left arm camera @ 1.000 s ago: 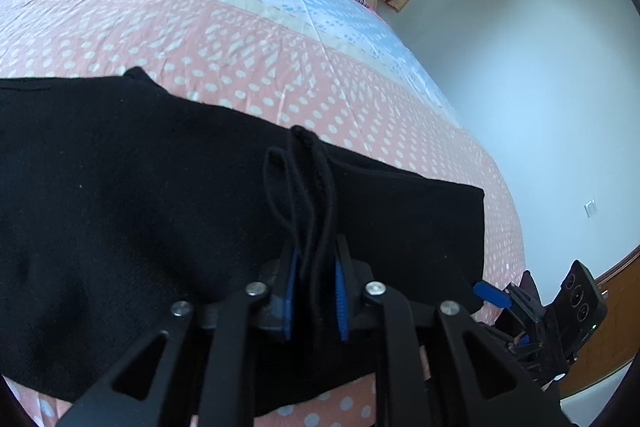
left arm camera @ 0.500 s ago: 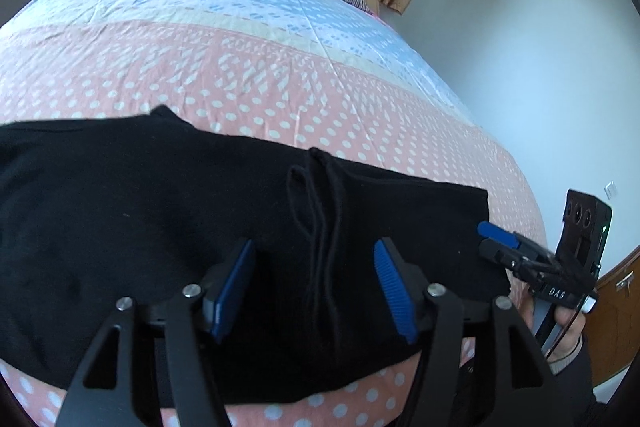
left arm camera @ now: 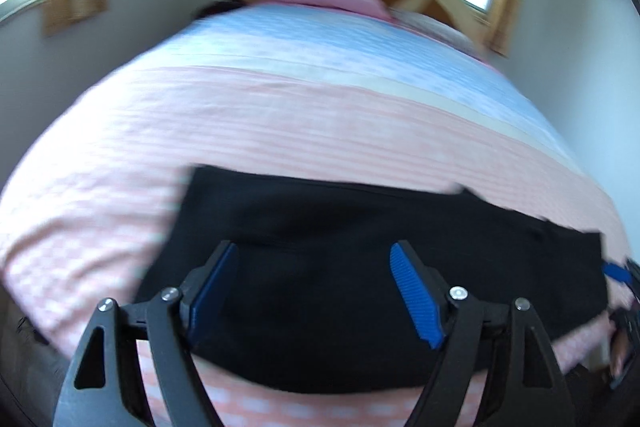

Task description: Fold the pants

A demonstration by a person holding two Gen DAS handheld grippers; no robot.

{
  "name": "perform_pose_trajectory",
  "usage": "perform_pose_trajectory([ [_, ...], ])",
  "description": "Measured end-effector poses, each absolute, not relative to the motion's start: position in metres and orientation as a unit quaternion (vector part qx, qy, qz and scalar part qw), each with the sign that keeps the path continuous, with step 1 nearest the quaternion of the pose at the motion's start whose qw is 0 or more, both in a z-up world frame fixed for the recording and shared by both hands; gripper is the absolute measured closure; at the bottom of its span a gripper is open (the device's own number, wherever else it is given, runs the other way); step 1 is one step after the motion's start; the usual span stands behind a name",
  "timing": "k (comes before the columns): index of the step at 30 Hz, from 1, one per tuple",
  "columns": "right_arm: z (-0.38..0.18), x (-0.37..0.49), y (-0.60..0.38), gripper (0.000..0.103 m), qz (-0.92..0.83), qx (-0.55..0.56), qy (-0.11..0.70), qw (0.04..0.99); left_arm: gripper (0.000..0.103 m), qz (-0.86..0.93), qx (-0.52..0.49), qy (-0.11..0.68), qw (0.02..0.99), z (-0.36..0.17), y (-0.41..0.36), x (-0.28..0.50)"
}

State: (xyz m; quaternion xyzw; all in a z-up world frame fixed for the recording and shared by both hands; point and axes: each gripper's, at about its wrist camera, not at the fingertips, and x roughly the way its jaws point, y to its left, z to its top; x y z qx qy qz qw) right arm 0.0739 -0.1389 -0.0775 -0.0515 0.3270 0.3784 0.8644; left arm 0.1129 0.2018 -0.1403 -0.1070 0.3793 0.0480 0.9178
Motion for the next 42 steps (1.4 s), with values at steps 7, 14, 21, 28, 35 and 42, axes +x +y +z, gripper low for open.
perform_pose_trajectory([
  [7,-0.134,0.073,-0.096,0.036,0.383,-0.119,0.381,0.833,0.023,0.094,-0.153,0.394,0.901,-0.174,0.265,0.110],
  [14,-0.111,0.048,-0.119,0.036,0.386,-0.120,0.345,0.847,0.024,0.072,-0.143,0.389,0.907,-0.176,0.257,0.109],
  [21,-0.093,0.038,-0.160,0.036,0.362,-0.059,0.320,0.873,0.041,0.059,-0.141,0.395,0.906,-0.171,0.256,0.115],
  [28,-0.097,0.059,-0.188,0.036,0.324,0.010,0.337,0.884,0.072,0.030,-0.175,0.403,0.898,-0.169,0.257,0.111],
  [35,-0.097,0.068,-0.208,0.035,0.296,0.055,0.333,0.894,0.077,0.029,-0.187,0.378,0.906,-0.145,0.249,0.103],
  [42,-0.092,0.069,-0.215,0.035,0.269,0.049,0.325,0.905,0.078,-0.028,-0.197,0.332,0.922,-0.098,0.223,0.094],
])
